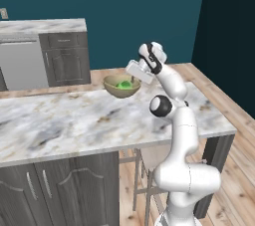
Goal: Place the cup inside the bowl on the dining table and move the bowl to any counter.
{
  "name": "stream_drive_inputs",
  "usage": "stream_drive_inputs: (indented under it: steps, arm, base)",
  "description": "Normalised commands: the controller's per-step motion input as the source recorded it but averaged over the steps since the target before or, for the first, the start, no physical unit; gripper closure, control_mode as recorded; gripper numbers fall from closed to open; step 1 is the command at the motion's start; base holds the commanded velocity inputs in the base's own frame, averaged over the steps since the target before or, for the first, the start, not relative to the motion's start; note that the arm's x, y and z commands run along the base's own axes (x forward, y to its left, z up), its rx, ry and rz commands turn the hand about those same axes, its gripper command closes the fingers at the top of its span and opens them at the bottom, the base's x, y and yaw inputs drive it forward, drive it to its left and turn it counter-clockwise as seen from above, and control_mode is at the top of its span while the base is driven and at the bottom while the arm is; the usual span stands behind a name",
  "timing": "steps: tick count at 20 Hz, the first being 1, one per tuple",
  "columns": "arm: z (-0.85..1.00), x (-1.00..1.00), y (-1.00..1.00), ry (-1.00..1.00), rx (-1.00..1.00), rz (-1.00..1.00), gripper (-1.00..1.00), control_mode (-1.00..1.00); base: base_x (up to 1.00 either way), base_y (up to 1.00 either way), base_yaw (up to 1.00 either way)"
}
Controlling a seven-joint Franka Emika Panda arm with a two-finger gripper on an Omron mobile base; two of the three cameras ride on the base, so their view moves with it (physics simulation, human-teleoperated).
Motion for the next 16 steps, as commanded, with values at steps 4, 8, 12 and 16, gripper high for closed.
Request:
stream_drive_inputs:
  steps: [4,8,12,16]
  arm:
    - [0.27,-0.72,-0.06,-0.11,0.01,0.01,1.0,-1.0]
    - [0.23,-0.93,0.0,-0.18,0.0,0.0,1.0,-1.0]
    - [0.2,-0.95,0.0,-0.19,0.0,0.0,1.0,-1.0]
    - [0.13,-1.0,-0.05,-0.23,0.0,0.0,1.0,-1.0]
  base:
    - [0.0,0.0,0.0]
    - [0.0,0.0,0.0]
    - [0.0,0.0,0.0]
    - [0.0,0.0,0.0]
